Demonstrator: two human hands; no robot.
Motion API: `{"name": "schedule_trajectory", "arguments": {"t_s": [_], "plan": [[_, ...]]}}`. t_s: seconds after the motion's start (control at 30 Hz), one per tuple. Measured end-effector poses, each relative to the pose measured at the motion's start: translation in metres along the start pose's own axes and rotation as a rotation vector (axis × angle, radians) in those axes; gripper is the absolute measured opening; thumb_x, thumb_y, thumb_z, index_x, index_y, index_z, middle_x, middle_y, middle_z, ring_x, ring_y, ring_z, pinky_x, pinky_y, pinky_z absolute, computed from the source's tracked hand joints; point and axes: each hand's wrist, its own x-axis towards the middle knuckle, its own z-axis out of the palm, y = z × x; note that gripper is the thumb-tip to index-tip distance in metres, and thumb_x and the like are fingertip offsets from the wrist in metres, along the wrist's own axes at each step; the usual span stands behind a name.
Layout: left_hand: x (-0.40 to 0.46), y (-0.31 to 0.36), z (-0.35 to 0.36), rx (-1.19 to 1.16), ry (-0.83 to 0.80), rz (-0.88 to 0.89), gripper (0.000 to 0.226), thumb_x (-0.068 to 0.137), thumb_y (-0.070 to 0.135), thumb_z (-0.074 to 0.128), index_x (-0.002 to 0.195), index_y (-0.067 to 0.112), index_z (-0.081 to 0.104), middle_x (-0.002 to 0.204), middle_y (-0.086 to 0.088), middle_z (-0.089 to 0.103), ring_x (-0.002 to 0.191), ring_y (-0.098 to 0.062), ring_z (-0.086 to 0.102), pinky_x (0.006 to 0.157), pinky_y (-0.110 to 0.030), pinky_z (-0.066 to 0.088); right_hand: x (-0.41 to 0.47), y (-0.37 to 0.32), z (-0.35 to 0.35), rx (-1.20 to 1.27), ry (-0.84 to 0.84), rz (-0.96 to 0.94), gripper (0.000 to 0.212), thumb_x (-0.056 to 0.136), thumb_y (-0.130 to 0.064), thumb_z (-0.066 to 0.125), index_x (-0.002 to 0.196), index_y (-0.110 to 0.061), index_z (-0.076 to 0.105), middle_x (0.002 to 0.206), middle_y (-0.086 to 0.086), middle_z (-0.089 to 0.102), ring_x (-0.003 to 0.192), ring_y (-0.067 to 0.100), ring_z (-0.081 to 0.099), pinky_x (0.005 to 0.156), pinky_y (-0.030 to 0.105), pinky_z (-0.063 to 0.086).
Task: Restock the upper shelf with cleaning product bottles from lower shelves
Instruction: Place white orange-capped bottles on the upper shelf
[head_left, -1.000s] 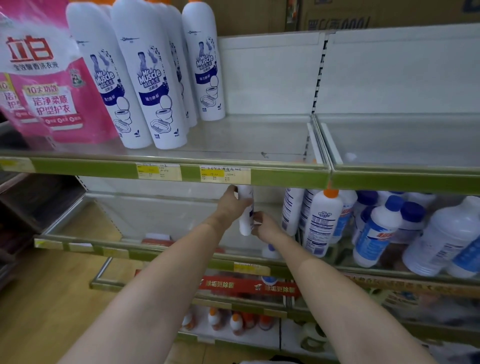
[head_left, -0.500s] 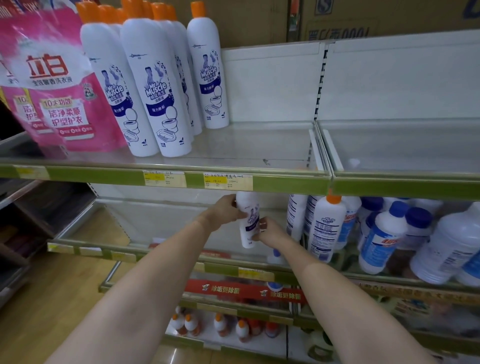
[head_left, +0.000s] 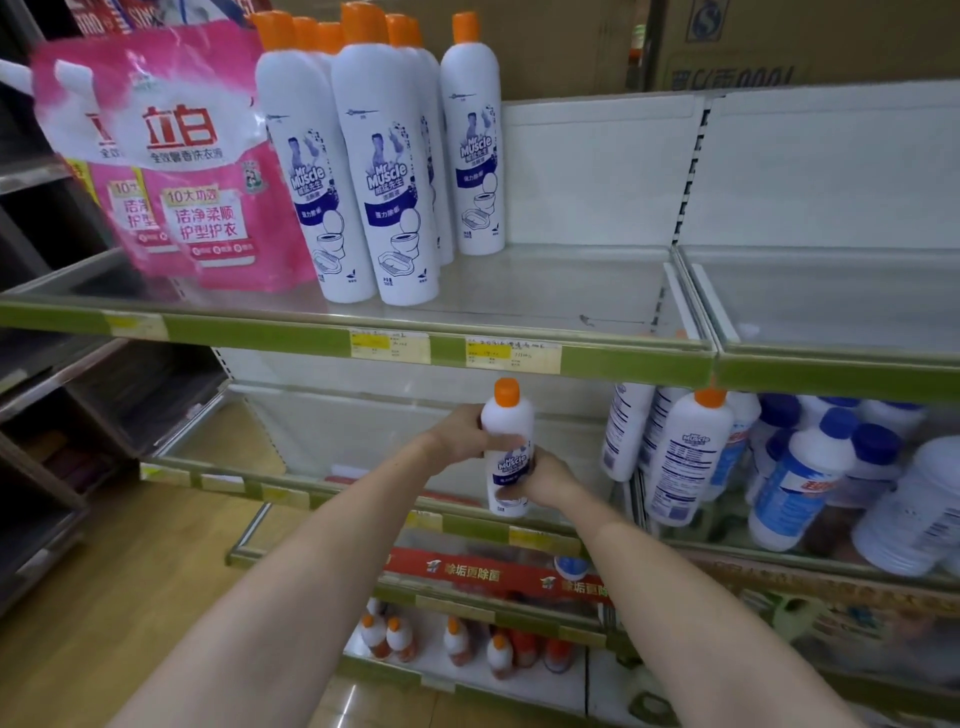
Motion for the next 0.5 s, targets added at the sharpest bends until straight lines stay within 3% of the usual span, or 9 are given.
{"name": "schedule_trajectory", "arguments": {"t_s": [0.07,0.17,0.33,0.5], "plan": [[-0.007,-0.002,-0.003,0.063,0.004,0.02,0.045,0.076,0.032,0.085,0.113,0.02,0.064,0.108,-0.002,0.07,0.101,-0.02,0.066,0.084,-0.035,0.058,-0.009,-0.002,0.007,0.007,0.031,0.009,0.056,0.071,-0.019,0.088,0.12,-0.021,0.061,0.118,0.0,0.069,0.113,0.023,0.061,0.097,0.034,0.048],[-0.019,-0.004,-0.007,0.135,0.029,0.044,0.041,0.072,0.028,0.088,0.106,0.017,0.068,0.106,-0.005,0.072,0.099,-0.024,0.066,0.089,-0.042,0.056,-0.024,-0.004,0.015,0.005,0.105,0.007,0.05,0.075,-0.019,0.084,0.119,-0.019,0.061,0.117,0.002,0.07,0.111,0.024,0.062,0.092,0.033,0.049],[-0.051,-0.02,-0.007,0.034,-0.048,0.043,0.031,0.072,0.013,0.088,0.098,0.013,0.071,0.105,-0.008,0.073,0.098,-0.021,0.067,0.093,-0.04,0.055,-0.057,-0.009,0.037,0.02,0.214,0.049,0.048,0.085,-0.028,0.076,0.123,-0.012,0.051,0.11,0.004,0.064,0.097,0.024,0.059,0.075,0.032,0.044],[-0.077,-0.034,-0.011,-0.218,0.005,0.036,0.047,0.075,0.01,0.083,0.119,0.007,0.067,0.116,-0.013,0.071,0.109,-0.028,0.066,0.1,-0.049,0.052,-0.089,-0.024,0.053,0.072,0.198,0.085,0.046,0.088,-0.03,0.075,0.125,-0.013,0.053,0.121,0.009,0.066,0.109,0.028,0.062,0.093,0.039,0.051]]}}
